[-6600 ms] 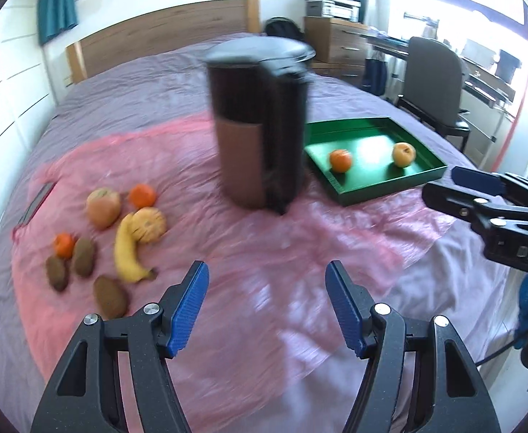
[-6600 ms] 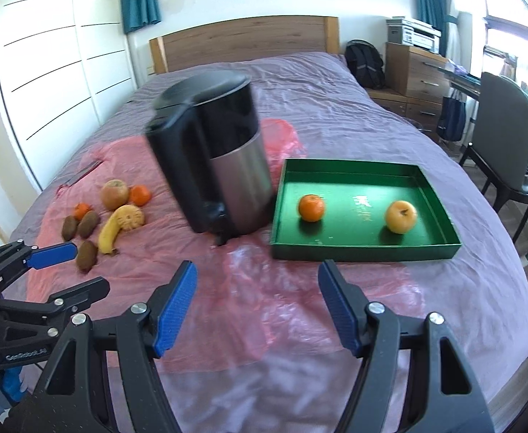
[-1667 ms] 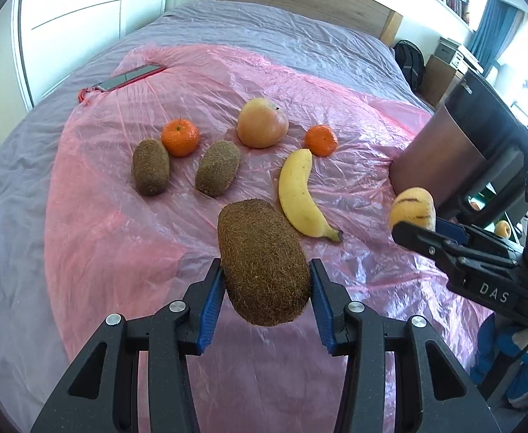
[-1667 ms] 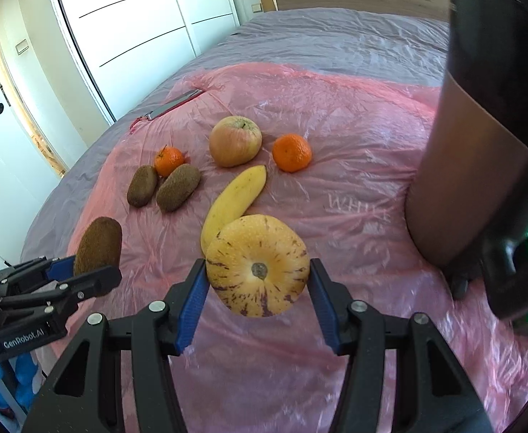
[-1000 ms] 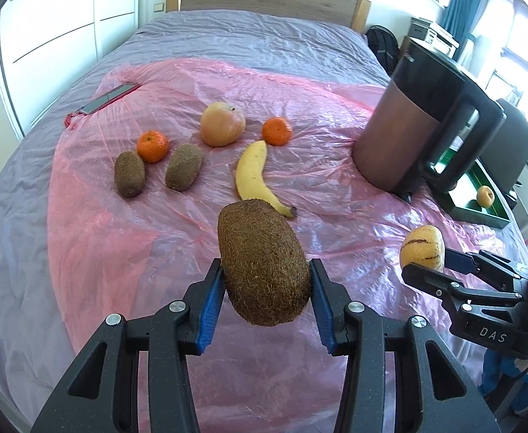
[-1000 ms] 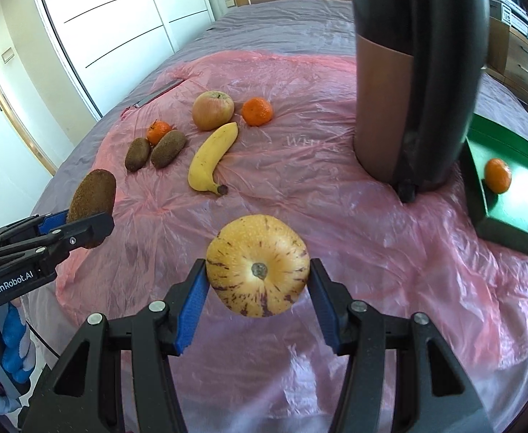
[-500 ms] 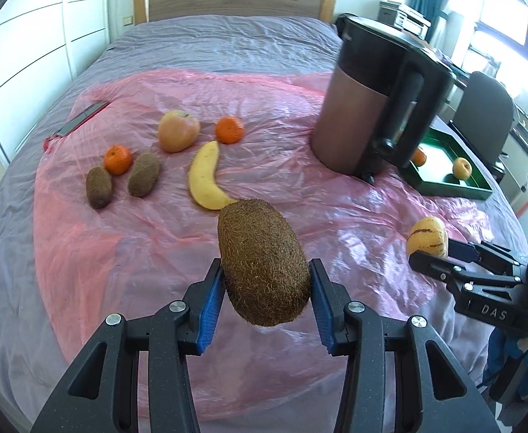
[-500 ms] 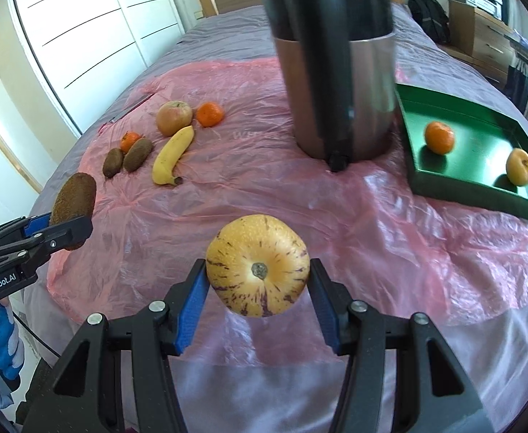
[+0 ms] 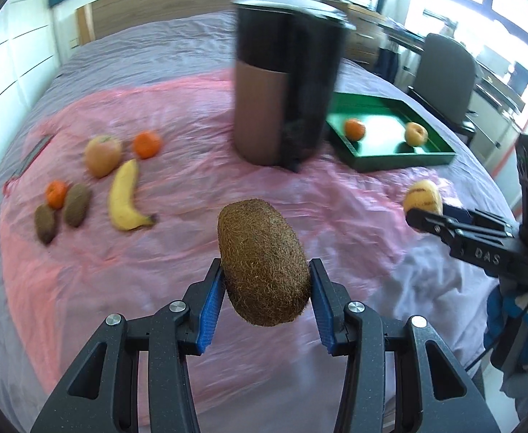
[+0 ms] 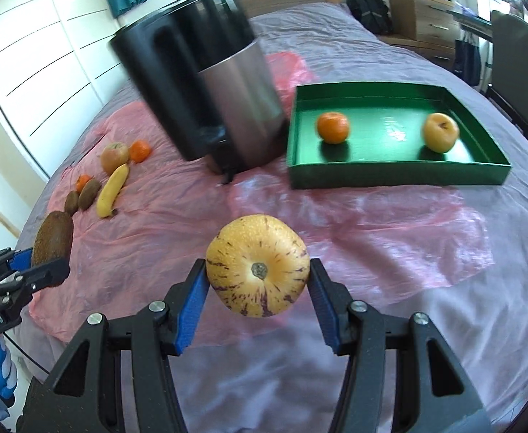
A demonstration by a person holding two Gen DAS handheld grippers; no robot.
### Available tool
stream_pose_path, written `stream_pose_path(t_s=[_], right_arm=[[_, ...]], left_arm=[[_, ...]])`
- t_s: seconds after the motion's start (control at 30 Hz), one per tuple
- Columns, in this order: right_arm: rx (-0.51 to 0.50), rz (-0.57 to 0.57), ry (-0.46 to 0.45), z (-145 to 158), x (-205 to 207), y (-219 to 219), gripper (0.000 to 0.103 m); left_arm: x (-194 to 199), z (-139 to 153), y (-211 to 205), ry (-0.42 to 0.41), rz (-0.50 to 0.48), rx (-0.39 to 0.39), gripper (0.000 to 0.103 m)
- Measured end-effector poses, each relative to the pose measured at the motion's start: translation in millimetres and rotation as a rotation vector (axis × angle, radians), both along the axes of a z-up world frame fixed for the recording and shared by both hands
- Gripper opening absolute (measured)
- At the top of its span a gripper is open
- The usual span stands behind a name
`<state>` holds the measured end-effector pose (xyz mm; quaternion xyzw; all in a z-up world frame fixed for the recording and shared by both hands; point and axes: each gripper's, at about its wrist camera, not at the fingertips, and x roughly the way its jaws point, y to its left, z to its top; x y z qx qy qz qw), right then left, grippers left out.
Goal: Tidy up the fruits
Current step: 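Lift and carry the kiwi and striped fruit with both tools toward the green tray, then lower the kiwi and striped fruit with both tools into the tray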
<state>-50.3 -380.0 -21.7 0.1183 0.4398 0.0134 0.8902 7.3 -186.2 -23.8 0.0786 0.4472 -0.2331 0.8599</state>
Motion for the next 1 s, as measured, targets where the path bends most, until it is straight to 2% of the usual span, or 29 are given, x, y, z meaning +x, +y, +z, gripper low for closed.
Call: stream_pose_path(t_s=[0.27,0.53,0.8,1.0], right_arm=[[-0.002,-0.1,-0.048,8,3,-61,0.077],[-0.034,-0.136,-0.105,21,46,-107,0.077],[-0.097,-0.215,-0.146,31,96,-168,0.077],[-0.151,-0.236,-0.124,22,148,-211,0.077]], left_arm=[[13,9,-77,0.001,-0.143,-0.017,0.04],[44,22,-156,-0.063,-0.258,-0.016,0.04],[106,24,-236,-0.087,-0.274,-0.026,0.04],[162,6,-283,-0.062,-0.219,-0.027,0.04]])
